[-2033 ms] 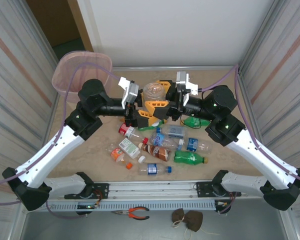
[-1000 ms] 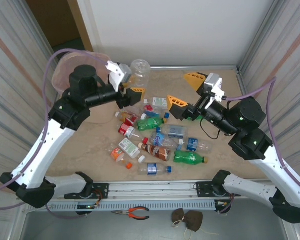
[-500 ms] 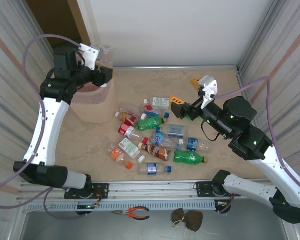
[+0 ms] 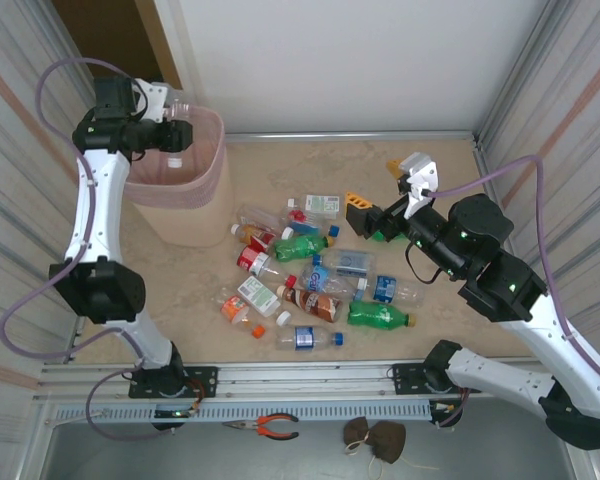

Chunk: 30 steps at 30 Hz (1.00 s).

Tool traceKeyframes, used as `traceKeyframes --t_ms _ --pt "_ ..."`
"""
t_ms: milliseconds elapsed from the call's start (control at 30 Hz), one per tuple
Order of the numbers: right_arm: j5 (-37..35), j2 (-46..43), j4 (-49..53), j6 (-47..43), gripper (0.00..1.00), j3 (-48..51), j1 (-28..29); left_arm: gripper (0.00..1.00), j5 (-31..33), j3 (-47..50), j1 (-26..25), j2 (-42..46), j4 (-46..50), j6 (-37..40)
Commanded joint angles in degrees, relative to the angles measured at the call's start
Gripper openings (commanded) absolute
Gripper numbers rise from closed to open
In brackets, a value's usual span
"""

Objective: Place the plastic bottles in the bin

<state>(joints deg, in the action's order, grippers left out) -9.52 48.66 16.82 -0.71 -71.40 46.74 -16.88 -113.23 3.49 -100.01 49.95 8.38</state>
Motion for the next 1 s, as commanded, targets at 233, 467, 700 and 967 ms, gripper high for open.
traceKeyframes --t_ms 233,467,700,967 --pt "-1.18 0.99 1.27 -1.23 0.91 0.48 -1.1 0.57 5.85 0.56 1.77 -7.01 5.39 2.45" --pt "0.13 2.03 1.05 -1.22 0.91 0.9 -2.2 0.58 6.6 6.45 2.07 -9.02 6.16 1.87" --pt "2.35 2.58 0.55 -0.57 0.92 1.58 -3.58 0.61 6.79 9.44 2.08 -11.04 9.99 0.45" --pt "3.08 2.66 1.05 2.39 0.92 2.76 -6.12 0.67 5.73 13.1 2.03 -7.74 8.09 -1.02"
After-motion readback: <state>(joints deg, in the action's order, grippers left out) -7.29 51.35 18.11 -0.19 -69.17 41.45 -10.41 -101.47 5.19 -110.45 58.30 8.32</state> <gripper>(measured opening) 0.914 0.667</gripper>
